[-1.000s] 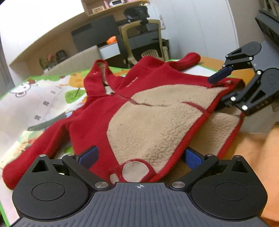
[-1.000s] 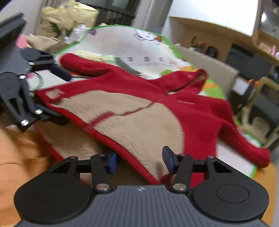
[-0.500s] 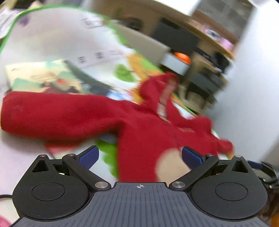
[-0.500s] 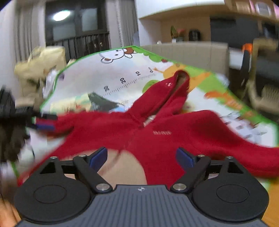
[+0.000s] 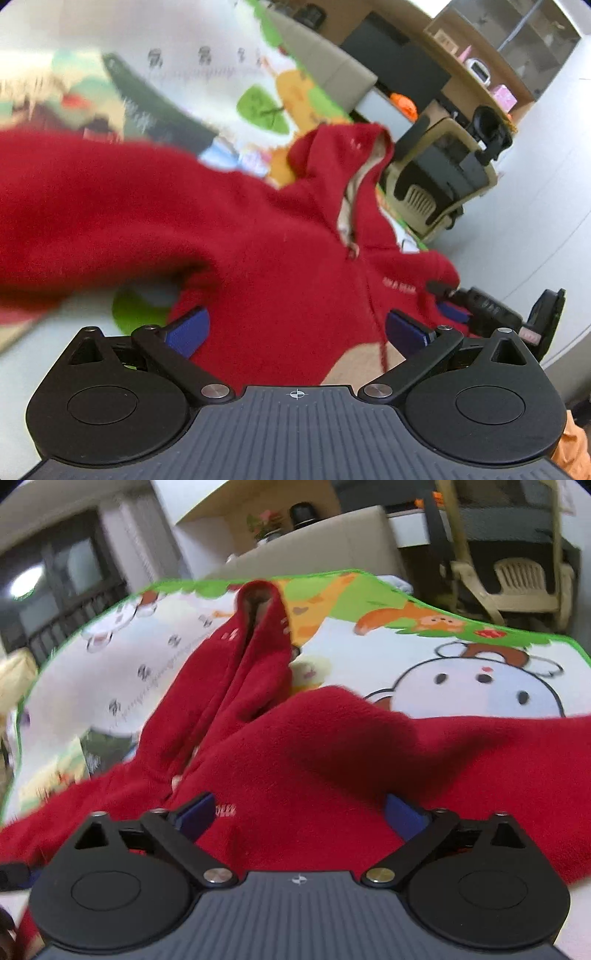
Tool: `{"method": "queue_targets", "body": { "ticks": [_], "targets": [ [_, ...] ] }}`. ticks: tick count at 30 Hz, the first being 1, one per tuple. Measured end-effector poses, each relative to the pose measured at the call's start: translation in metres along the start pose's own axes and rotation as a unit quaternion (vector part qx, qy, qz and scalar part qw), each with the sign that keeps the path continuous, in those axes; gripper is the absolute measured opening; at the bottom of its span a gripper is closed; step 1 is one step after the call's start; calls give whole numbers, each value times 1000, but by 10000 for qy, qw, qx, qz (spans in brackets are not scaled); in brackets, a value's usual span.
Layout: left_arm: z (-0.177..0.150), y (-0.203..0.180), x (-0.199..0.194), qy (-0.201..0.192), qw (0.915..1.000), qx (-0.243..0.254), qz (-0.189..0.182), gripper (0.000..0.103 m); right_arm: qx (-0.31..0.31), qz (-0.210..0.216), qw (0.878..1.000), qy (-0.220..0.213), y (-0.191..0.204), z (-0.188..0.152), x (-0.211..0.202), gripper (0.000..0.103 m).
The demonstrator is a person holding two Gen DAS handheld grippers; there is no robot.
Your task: Fold clothes
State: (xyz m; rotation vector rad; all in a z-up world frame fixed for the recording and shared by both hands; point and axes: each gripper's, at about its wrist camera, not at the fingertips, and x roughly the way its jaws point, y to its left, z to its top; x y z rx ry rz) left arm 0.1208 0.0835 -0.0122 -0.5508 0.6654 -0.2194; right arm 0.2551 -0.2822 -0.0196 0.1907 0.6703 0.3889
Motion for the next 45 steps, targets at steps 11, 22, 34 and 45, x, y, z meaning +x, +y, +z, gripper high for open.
{"method": "queue_targets", "body": {
  "ticks": [11,22,34,45],
  "targets": [
    [-1,7,-16,-233,9984,-434,269,103,-327,-245,9990,200,11,2,4,103],
    [12,70,-79,-2124,9425,-1866,1782,66,-535,-387,9973,313,17,2,8,103],
    [53,-23,-37,-2406,9385,1184,2173,20,-560,-425,9969,364,17,2,10,103],
    [4,-59,30,-540,9611,2481,1084,36,-1204,-779,9865,795,38,8,20,103]
  ]
}}
